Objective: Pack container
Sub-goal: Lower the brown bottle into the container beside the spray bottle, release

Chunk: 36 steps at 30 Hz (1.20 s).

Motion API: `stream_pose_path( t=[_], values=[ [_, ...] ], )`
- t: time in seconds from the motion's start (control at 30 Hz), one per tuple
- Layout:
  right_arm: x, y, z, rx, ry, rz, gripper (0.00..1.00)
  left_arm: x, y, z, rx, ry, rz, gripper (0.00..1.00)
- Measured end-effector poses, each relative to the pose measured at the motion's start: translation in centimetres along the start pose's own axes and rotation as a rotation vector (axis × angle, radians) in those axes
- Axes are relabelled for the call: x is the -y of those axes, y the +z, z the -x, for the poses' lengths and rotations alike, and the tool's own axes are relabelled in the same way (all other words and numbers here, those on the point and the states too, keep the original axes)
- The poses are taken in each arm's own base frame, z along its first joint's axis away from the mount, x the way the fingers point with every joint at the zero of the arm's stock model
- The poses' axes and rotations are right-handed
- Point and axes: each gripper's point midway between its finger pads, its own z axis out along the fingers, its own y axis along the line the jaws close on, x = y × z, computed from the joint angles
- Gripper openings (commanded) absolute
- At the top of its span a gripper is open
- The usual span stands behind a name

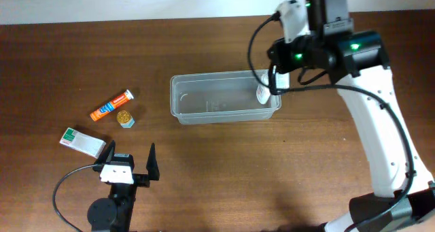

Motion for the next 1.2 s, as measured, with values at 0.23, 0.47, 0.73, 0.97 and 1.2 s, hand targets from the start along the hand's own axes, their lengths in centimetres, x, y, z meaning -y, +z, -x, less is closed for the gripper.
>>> stream_pose_path(
  t=[0.23, 0.47, 0.73, 0.97, 1.2],
  values=[
    [-2.8, 0.7, 1.4, 0.051, -0.141, 0.037, 0.13, 0.0, 0.0, 0.0, 0.0, 0.0, 0.0, 0.99],
    [-2.5, 4.1, 0.5, 0.062, -0.171, 0.04, 0.13, 0.0, 0.0, 0.0, 0.0, 0.0, 0.0, 0.99],
    [-2.1, 8.8, -3.1, 0.023, -0.174, 0.048, 0.14, 0.0, 0.0, 0.0, 0.0, 0.0, 0.0, 0.99],
    [-3.3, 11.0, -4.4, 0.034, -0.188, 0.064, 0.14, 0.0, 0.0, 0.0, 0.0, 0.0, 0.0, 0.99],
    [-2.0, 12.9, -5.4, 0.014, -0.092, -0.008, 0.14, 0.0, 0.0, 0.0, 0.0, 0.0, 0.0, 0.99]
  ],
)
